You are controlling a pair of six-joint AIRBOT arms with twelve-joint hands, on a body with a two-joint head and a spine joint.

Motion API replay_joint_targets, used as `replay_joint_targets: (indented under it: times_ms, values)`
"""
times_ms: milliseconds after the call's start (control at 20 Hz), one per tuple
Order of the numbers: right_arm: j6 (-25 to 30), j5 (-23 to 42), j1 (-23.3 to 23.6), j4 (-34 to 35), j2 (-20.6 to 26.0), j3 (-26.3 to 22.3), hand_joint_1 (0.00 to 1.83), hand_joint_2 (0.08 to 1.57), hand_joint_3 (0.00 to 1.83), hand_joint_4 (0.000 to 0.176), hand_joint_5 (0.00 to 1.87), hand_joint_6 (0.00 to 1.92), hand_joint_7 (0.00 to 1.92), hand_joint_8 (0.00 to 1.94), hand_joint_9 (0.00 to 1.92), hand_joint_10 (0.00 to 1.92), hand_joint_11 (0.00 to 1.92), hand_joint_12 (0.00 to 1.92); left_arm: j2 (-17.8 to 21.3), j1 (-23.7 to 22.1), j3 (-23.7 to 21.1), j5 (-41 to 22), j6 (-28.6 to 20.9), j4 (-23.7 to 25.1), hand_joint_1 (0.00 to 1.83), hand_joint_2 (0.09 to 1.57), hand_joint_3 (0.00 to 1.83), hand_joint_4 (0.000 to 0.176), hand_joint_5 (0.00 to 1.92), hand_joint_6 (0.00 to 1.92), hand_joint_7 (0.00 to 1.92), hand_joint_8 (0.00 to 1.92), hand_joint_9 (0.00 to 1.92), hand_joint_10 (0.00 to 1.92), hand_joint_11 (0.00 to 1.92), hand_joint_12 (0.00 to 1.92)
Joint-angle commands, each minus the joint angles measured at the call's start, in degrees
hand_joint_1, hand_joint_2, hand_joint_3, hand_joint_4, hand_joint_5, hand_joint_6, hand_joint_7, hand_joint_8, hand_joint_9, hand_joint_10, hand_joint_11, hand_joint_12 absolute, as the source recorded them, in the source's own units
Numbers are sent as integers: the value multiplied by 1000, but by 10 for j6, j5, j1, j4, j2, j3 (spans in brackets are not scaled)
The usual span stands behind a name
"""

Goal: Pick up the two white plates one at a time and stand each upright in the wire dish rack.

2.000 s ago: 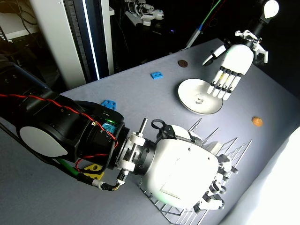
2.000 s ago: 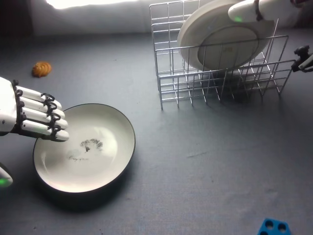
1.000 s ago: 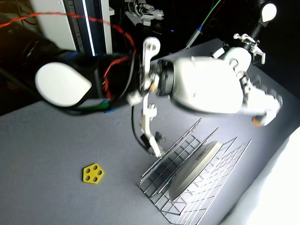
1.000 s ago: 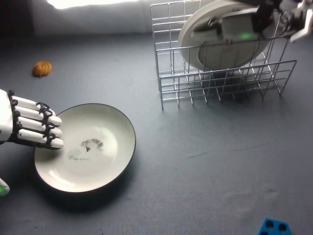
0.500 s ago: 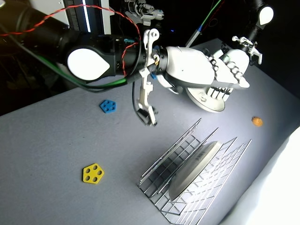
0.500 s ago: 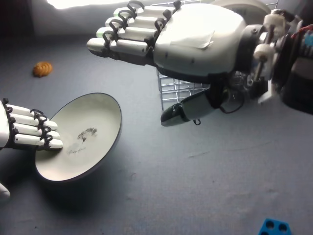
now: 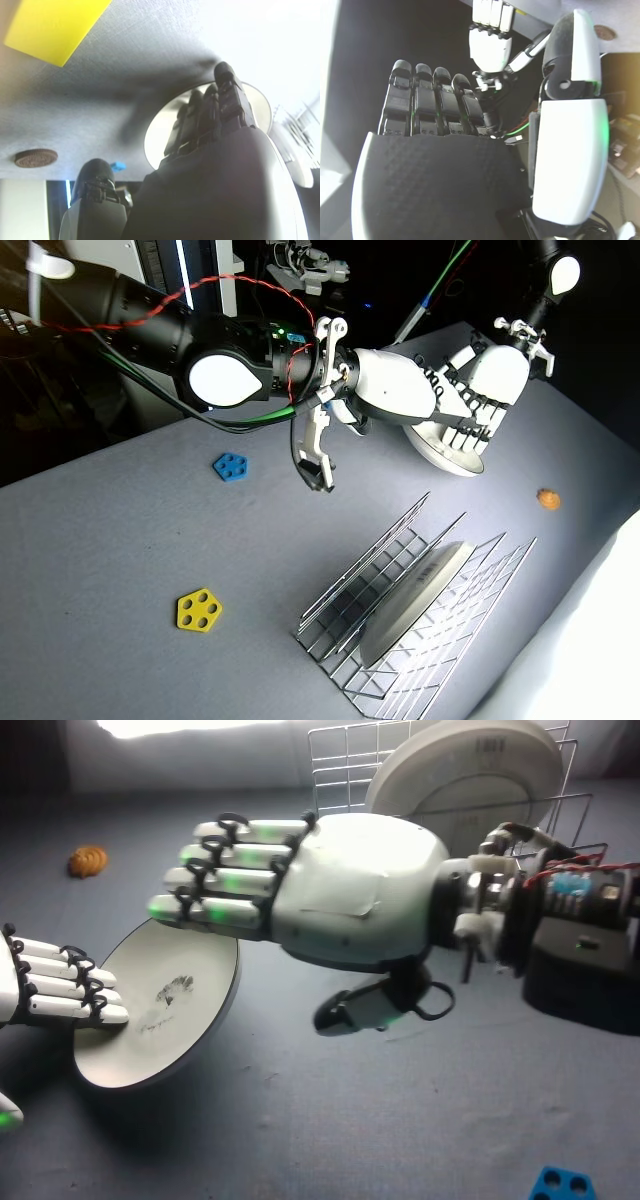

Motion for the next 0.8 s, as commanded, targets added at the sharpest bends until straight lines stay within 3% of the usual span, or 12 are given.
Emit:
replay_joint_targets:
  times_ms: [0,100,150,250,300,400,600,750]
  values:
    - [-19,79,2,2,-9,1,1069,892,0,0,0,0,0,0,0,0,9,5,-14,8,-2,0,0,28,0,1117,0,0,104,7,101,6,86,6,0,231]
    - [-42,80,-1,31,-32,9,1067,921,1,0,0,0,0,0,0,0,34,25,-15,10,-2,0,-2,28,0,1114,0,0,60,2,54,4,39,2,0,118]
    - [-63,79,-3,62,-45,17,1068,906,2,0,0,0,0,0,0,0,6,171,-16,11,-2,0,-3,28,0,1113,0,0,56,2,54,5,41,4,0,110]
    - [-80,80,-7,96,-68,34,1101,922,11,0,0,0,0,0,0,0,0,203,-17,13,-1,0,-3,28,0,1111,0,0,39,0,48,2,37,2,0,96]
    - [-83,82,-9,108,-77,42,1101,922,11,0,0,0,0,0,0,0,0,203,-17,14,-1,0,-3,28,0,1111,0,0,39,0,48,2,37,2,0,96]
    - [-85,96,-17,120,-96,60,1182,961,12,0,0,0,0,0,0,0,0,12,-17,16,-1,0,-3,28,0,1116,0,0,75,0,87,1,73,1,0,220]
    - [-96,106,-34,121,-122,83,1303,991,21,0,0,0,0,0,0,0,15,11,-18,16,-1,-1,-3,28,0,1104,0,0,61,2,73,2,71,2,0,235]
    - [-106,112,-52,121,-143,106,1289,993,18,0,0,0,0,0,0,0,19,22,-19,16,0,-2,-4,28,0,1100,0,0,57,1,67,2,68,2,0,240]
